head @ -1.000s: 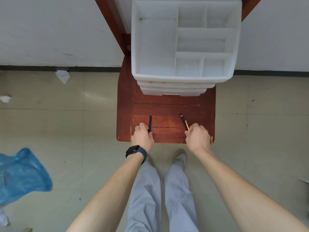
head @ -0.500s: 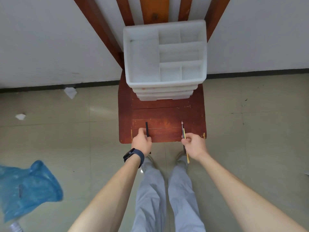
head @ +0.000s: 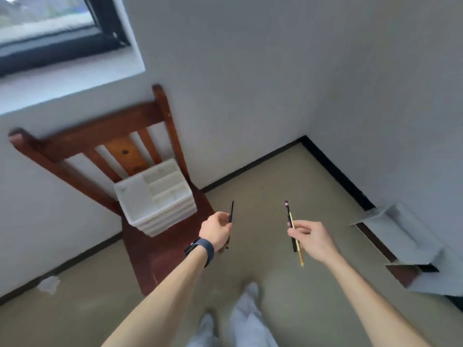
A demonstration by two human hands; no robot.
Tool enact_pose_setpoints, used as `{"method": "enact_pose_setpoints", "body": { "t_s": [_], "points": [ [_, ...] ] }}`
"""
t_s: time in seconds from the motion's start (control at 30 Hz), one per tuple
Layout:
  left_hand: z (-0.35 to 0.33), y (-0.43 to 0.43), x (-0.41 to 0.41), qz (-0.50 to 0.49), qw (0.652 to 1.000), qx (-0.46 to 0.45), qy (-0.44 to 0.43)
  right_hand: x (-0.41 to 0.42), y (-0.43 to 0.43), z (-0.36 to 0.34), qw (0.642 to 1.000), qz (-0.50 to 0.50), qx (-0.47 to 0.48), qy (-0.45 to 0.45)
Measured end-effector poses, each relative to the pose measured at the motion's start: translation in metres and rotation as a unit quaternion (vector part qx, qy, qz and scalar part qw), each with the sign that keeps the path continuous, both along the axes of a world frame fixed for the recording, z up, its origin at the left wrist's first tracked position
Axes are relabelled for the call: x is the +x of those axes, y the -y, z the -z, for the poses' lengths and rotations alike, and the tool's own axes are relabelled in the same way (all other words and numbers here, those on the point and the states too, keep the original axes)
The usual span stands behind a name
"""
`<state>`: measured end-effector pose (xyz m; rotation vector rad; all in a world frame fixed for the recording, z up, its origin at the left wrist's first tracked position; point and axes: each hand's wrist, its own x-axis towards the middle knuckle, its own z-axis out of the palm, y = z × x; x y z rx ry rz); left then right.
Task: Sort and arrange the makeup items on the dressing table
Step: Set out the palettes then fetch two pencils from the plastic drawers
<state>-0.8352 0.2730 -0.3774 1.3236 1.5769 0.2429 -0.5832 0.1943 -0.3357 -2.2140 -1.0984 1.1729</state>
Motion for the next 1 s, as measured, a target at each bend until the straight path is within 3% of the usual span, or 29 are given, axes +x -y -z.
{"method": "enact_pose_setpoints", "body": {
  "t_s": [0.1, 0.37, 0.63, 1.0],
  "points": [
    [-0.065, -0.006, 0.048, 0.069, 0.995, 0.054, 0.046, 0.032, 0.050, -0.052, 0.987, 0.129, 0.079, -0.048],
    [-0.214, 0.039, 0.252, 0.233, 0.949, 0.074, 0.197, 0.129, 0.228, -0.185, 0.874, 0.381, 0.302, -0.031],
    [-0.319, 0.228, 0.474, 0.447, 0.840, 0.075, 0.299, 0.229, 0.437, -0.267, 0.742, 0.526, 0.406, 0.085],
    [-0.413, 0.521, 0.663, 0.640, 0.676, 0.008, 0.365, 0.316, 0.684, -0.333, 0.588, 0.647, 0.440, 0.206]
  ]
}}
